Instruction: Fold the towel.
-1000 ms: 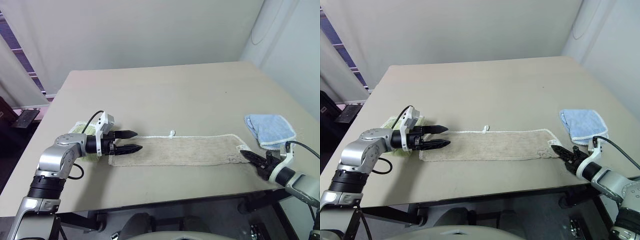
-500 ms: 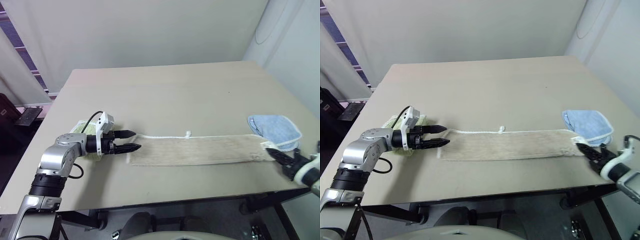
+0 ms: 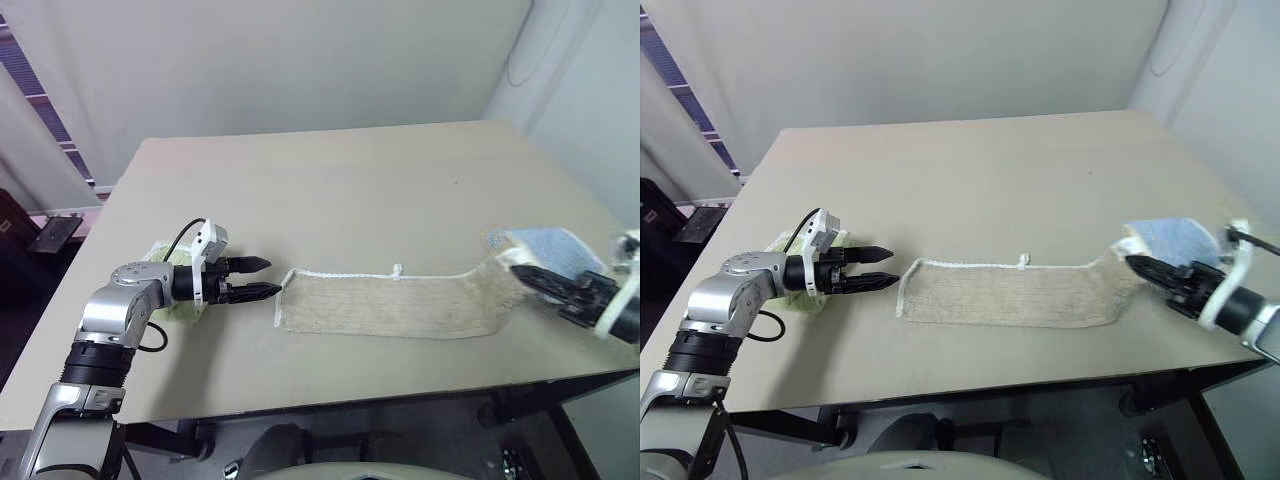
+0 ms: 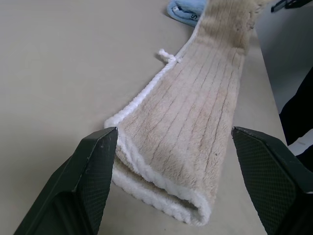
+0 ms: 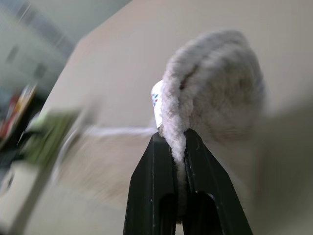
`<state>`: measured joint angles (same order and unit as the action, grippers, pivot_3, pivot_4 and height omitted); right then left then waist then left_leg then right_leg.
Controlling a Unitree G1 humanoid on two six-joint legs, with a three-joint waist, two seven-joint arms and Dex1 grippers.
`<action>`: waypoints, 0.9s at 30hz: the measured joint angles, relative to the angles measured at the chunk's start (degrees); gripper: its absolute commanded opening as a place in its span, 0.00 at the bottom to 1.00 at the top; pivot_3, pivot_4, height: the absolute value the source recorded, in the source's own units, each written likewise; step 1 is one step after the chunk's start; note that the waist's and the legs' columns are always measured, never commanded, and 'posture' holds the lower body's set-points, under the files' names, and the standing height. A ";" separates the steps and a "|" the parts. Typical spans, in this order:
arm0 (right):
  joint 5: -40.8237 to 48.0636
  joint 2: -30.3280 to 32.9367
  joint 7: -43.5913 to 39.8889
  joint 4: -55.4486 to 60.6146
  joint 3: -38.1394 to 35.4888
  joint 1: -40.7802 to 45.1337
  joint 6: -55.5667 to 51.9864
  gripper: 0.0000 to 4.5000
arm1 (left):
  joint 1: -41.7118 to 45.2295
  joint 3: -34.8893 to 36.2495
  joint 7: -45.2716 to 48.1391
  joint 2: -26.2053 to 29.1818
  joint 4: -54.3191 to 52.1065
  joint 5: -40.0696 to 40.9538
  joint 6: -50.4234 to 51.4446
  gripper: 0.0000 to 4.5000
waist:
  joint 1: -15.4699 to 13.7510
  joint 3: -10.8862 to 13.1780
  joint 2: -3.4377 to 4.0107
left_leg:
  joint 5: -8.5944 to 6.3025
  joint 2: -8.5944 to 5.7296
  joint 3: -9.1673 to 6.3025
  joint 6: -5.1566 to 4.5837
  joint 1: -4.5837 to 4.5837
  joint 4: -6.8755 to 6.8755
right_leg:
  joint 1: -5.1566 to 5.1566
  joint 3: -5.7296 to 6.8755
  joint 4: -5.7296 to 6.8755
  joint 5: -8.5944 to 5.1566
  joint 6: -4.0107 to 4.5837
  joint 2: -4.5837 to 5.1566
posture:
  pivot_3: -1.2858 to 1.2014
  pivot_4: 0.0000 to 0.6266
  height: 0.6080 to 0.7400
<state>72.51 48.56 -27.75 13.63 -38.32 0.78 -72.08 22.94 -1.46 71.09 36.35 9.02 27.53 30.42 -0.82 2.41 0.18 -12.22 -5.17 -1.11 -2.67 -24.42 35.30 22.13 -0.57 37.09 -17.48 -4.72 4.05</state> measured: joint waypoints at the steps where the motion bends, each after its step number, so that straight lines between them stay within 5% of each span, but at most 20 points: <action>1: 0.29 -0.02 -0.45 1.47 1.40 0.16 0.03 0.00 | -0.04 0.01 -0.02 0.03 0.00 -0.11 -0.01 0.87 | -0.09 0.02 -0.05 | 0.00 -0.01 0.00 0.00 -0.03 0.01 | 0.04 0.00 -0.04 0.00 0.00 0.01 | 0.52 0.00 1.00; 9: -3.53 -6.65 1.75 9.68 19.13 2.03 1.95 0.00 | -0.12 0.02 -0.14 -0.58 -0.17 -0.59 -0.25 0.87 | 0.11 -0.01 -0.17 | -0.08 -0.01 0.01 0.12 -0.04 -0.01 | 0.12 -0.01 -0.02 -0.01 0.04 0.02 | 0.52 0.00 1.00; 17: -13.09 -12.37 5.88 3.97 28.48 3.53 4.11 0.00 | -0.32 0.01 -0.13 -0.81 -0.40 -0.70 -0.73 0.87 | 0.05 -0.03 -0.19 | -0.08 -0.02 0.03 0.13 -0.02 0.02 | 0.23 -0.01 0.01 0.01 0.03 0.02 | 0.52 0.00 1.00; 22: -12.80 -13.38 5.49 4.01 28.19 3.59 4.14 0.29 | -0.44 0.01 1.37 -0.30 -1.32 -0.37 0.11 0.87 | 0.11 -0.03 -0.19 | -0.08 -0.02 0.03 0.14 -0.01 0.02 | 0.22 -0.01 0.05 0.08 -0.08 0.01 | 0.52 0.00 1.00; 27: -12.78 -14.09 5.70 4.29 27.42 3.59 4.53 0.70 | 0.06 0.02 2.72 -0.11 -1.34 0.75 2.50 0.87 | 0.12 -0.04 -0.19 | -0.08 -0.02 0.03 0.14 0.03 0.04 | 0.22 -0.01 0.07 0.08 -0.07 0.01 | 0.52 0.00 1.00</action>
<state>59.73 34.47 -22.04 17.92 -10.90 4.37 -67.55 22.99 -1.45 73.81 36.24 7.68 28.29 32.92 -0.70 2.37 0.00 -12.30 -5.19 -1.08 -2.53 -24.40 35.33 22.35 -0.58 37.16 -17.40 -4.79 4.06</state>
